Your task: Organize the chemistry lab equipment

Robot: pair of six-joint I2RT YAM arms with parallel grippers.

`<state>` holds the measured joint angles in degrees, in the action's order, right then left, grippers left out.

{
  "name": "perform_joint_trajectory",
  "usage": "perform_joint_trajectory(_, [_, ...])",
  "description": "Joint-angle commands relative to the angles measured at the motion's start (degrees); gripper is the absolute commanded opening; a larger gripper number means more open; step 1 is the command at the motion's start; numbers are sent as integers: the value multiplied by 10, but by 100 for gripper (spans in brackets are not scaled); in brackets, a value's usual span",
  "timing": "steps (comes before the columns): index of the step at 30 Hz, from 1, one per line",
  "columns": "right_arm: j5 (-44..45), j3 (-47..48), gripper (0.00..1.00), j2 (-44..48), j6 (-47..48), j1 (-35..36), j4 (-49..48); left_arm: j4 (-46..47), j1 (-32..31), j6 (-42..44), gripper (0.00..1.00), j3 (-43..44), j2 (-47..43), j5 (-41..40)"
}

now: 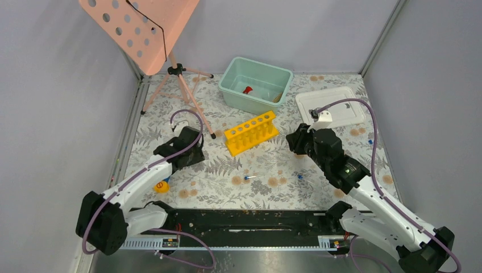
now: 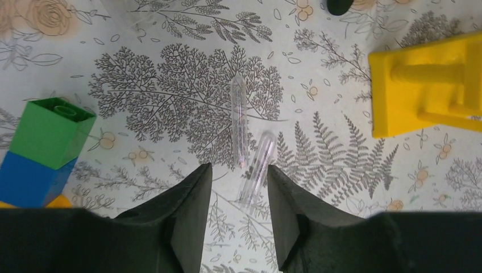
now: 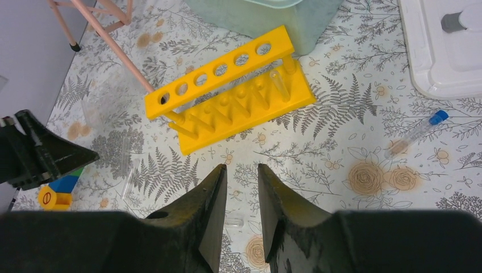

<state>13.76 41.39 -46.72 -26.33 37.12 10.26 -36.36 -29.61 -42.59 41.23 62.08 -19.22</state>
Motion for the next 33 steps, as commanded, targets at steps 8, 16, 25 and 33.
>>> perform_joint_trajectory(8, [0, 7, 34, 40, 25, -2, 0, 119, 33, -27, 33, -21, 105, 63])
perform_joint_trajectory(16, [5, 1, 34, 40, 28, -1, -2, 119, 39, -29, 29, -22, 128, 54])
perform_joint_trajectory(25, [11, 3, 34, 41, 30, -1, -2, 129, 44, -36, 26, -30, 153, 53])
perform_joint_trajectory(33, [9, 1, 34, 37, 26, -1, -5, 136, 45, -38, 21, -42, 159, 52])
